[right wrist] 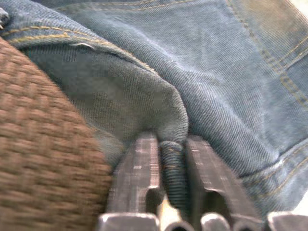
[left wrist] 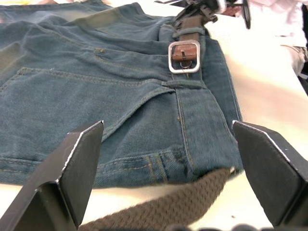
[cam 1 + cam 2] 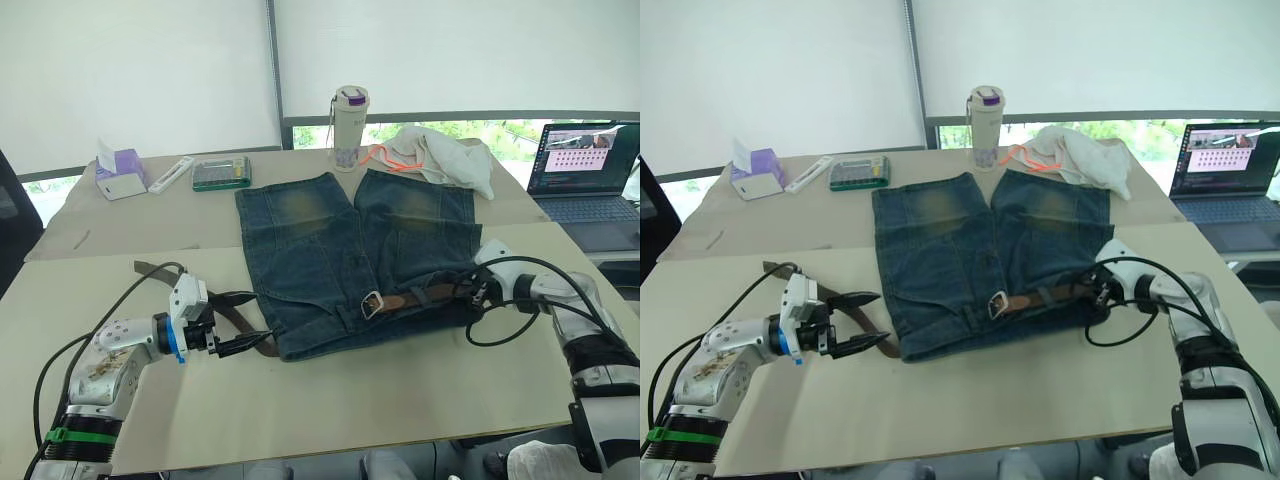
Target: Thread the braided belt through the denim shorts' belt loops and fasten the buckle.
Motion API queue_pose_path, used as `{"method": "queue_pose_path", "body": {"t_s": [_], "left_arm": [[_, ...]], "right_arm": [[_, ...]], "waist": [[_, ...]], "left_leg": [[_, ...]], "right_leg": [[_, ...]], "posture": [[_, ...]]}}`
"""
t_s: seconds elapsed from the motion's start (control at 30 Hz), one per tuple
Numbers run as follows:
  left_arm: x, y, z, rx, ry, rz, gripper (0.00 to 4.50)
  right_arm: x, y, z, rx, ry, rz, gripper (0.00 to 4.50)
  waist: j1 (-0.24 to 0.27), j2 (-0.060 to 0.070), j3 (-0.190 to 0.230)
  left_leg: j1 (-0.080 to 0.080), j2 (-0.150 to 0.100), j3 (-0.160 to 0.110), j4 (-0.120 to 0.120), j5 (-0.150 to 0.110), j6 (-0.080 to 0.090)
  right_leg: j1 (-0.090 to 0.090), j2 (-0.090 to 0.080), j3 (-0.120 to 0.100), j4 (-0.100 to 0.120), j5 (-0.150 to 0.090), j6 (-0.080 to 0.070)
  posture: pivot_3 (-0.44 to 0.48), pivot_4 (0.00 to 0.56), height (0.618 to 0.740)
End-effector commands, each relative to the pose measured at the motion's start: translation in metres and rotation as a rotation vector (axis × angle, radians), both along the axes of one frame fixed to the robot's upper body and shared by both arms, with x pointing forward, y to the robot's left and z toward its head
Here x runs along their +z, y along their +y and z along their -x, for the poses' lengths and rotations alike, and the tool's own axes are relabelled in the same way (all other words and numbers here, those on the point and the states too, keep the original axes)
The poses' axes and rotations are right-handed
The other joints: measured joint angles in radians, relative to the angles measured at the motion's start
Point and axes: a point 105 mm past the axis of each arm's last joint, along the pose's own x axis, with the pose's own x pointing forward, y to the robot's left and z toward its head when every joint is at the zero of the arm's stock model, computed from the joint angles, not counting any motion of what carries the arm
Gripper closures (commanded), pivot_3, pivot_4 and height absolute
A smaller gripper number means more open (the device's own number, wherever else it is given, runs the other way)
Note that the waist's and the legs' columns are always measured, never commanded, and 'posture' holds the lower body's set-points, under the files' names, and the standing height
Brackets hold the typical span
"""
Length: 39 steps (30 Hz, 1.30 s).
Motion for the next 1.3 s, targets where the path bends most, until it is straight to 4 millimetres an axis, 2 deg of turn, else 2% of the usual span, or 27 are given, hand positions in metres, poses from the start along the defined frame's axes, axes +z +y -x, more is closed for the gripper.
{"method": "queue_pose_path", "body": {"t_s": [0.03,0.1,0.17,0.23,0.4,0.53,0.77,0.87,0.93,1.07,1.23,1.3], "left_arm": [[0.011,0.004,0.001,0.018,-0.056,-0.011,0.00],[0.011,0.010,0.000,0.050,-0.054,-0.016,0.00],[0.014,0.015,-0.003,0.082,-0.057,-0.016,0.00],[0.015,0.022,-0.005,0.119,-0.057,-0.010,0.00],[0.016,0.044,-0.011,0.271,-0.051,0.049,0.00],[0.014,0.057,-0.023,0.476,-0.043,0.068,0.00],[0.027,0.091,-0.052,1.060,-0.078,0.186,0.00],[0.033,0.103,-0.066,1.295,-0.046,0.181,0.00],[0.038,0.103,-0.076,1.402,-0.002,0.212,0.00],[0.041,0.100,-0.090,1.501,0.074,0.227,0.00],[0.028,0.100,-0.102,1.598,0.137,0.046,0.00],[0.024,0.098,-0.105,1.612,0.169,0.035,0.00]], "right_arm": [[0.023,0.009,0.022,0.089,0.040,-0.117,1.92],[0.028,0.010,0.040,0.122,0.067,-0.156,1.26],[0.034,0.008,0.049,0.101,0.064,-0.193,0.52],[0.039,0.008,0.057,0.092,0.058,-0.220,0.01],[0.059,0.013,0.067,0.095,-0.034,-0.301,0.01],[0.072,0.032,0.080,0.182,-0.067,-0.389,0.01],[0.087,0.090,0.109,0.384,-0.033,-0.559,0.01],[0.092,0.108,0.115,0.443,0.004,-0.618,0.01],[0.093,0.115,0.116,0.466,0.023,-0.633,0.01],[0.091,0.121,0.114,0.485,0.039,-0.621,0.01],[0.095,0.126,0.110,0.501,0.030,-0.629,0.01],[0.097,0.127,0.109,0.504,0.027,-0.631,0.01]], "waist": [[0.002,0.001,0.000],[0.007,0.001,0.000],[0.014,0.002,0.000],[0.017,0.002,0.000],[0.017,0.002,0.000],[0.027,0.002,0.000],[0.037,-0.002,0.002],[0.044,-0.004,0.002],[0.052,-0.008,0.003],[0.054,-0.009,0.003],[0.051,-0.009,0.003],[0.051,-0.009,0.003]], "left_leg": [[0.000,0.000,0.000,0.000,0.000,0.000],[-0.001,0.000,0.000,0.000,0.000,0.000],[-0.001,0.000,-0.001,0.000,0.000,0.000],[-0.001,0.000,0.000,0.000,0.000,0.000],[0.000,0.000,0.000,0.000,0.000,0.000],[0.000,0.000,0.000,0.000,0.000,0.000],[-0.001,0.000,-0.002,0.001,0.000,-0.001],[-0.001,-0.001,-0.002,0.001,0.000,-0.001],[-0.001,-0.002,-0.002,0.002,0.001,-0.002],[-0.002,-0.003,-0.001,0.003,0.002,-0.003],[-0.004,-0.003,0.000,0.002,0.002,-0.004],[-0.004,-0.004,0.001,0.002,0.003,-0.005]], "right_leg": [[0.000,0.000,0.000,0.000,0.000,0.000],[0.000,0.000,0.000,0.000,0.000,0.000],[0.000,0.000,0.000,-0.001,0.000,0.000],[0.000,-0.001,0.000,0.000,0.000,0.000],[0.000,0.000,0.000,0.000,0.000,0.000],[0.000,-0.001,0.000,-0.001,0.000,0.001],[0.001,-0.002,0.000,-0.002,0.001,0.002],[0.001,-0.001,0.000,-0.002,0.001,0.003],[0.001,-0.002,-0.001,-0.002,0.002,0.003],[0.001,-0.002,-0.002,-0.002,0.002,0.004],[-0.001,-0.001,-0.002,-0.002,0.002,0.004],[-0.001,-0.001,-0.002,-0.002,0.002,0.004]], "posture": [[0.000,0.150,0.740],[0.000,0.150,0.740],[0.000,0.150,0.740],[0.000,0.150,0.740],[0.000,0.150,0.740],[0.000,0.150,0.740],[0.000,0.150,0.740],[0.000,0.150,0.740],[0.000,0.150,0.740],[0.000,0.150,0.740],[0.000,0.150,0.740],[0.000,0.150,0.740]]}}
